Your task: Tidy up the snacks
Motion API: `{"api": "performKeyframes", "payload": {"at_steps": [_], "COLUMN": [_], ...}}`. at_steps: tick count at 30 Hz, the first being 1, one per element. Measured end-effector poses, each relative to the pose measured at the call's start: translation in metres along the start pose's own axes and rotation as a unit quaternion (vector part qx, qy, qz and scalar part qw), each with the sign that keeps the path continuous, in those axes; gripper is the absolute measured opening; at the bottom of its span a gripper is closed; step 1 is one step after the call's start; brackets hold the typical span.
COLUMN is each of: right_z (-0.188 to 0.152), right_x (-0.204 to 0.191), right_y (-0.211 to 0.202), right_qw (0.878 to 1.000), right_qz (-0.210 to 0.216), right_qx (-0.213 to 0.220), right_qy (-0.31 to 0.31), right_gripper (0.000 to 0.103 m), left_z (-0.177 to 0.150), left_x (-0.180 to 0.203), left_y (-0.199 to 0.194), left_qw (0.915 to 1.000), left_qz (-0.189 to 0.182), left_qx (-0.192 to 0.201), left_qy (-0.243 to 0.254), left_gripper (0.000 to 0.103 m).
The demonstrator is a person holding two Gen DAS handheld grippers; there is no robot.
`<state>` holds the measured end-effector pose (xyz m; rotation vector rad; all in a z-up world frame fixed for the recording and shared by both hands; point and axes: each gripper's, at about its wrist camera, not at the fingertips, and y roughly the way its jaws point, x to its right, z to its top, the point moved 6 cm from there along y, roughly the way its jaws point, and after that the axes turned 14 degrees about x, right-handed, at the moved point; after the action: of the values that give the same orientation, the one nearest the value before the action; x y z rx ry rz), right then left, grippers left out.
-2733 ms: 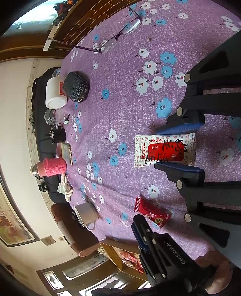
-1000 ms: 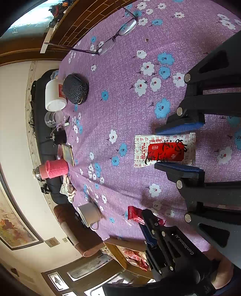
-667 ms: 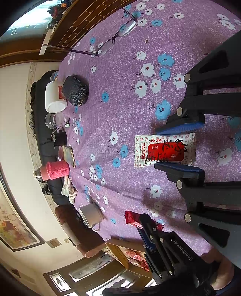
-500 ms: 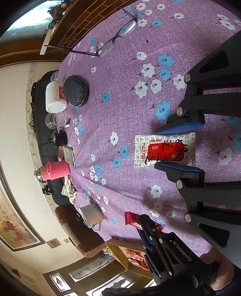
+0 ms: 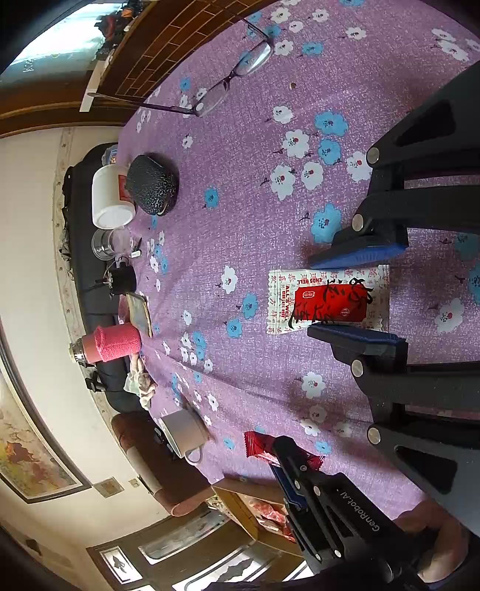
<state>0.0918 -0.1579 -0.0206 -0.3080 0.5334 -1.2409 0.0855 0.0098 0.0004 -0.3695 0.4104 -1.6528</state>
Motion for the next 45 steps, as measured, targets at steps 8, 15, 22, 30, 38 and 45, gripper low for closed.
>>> {"api": "performKeyframes", "payload": {"at_steps": [8, 15, 22, 30, 38, 45], "right_z": [-0.001, -0.001, -0.001, -0.003, -0.004, -0.004], "right_x": [0.003, 0.006, 0.011, 0.014, 0.014, 0.017], "right_y": [0.002, 0.004, 0.007, 0.011, 0.015, 0.015], "right_qw": [1.000, 1.000, 1.000, 1.000, 1.000, 1.000], "right_qz": [-0.005, -0.009, -0.014, -0.019, -0.019, -0.012], "right_qx": [-0.002, -0.004, -0.003, -0.006, -0.011, -0.008], "right_qy": [0.002, 0.006, 0.010, 0.011, 0.012, 0.024], "right_gripper": [0.032, 0.032, 0.032, 0.032, 0.032, 0.032], "left_z": [0.001, 0.000, 0.005, 0.007, 0.009, 0.007], "left_x": [0.000, 0.000, 0.000, 0.002, 0.000, -0.003], "left_y": [-0.002, -0.002, 0.000, -0.001, -0.002, 0.002], "left_qw": [1.0000, 1.0000, 0.9999, 0.9999, 0.9999, 0.9999], "left_qz": [0.000, 0.001, 0.011, 0.004, 0.003, 0.005], "left_qx": [0.002, 0.002, 0.010, 0.014, 0.015, 0.007], "left_qy": [0.001, 0.002, 0.005, 0.005, -0.001, -0.006], "left_gripper": [0.018, 0.018, 0.018, 0.018, 0.018, 0.018]}}
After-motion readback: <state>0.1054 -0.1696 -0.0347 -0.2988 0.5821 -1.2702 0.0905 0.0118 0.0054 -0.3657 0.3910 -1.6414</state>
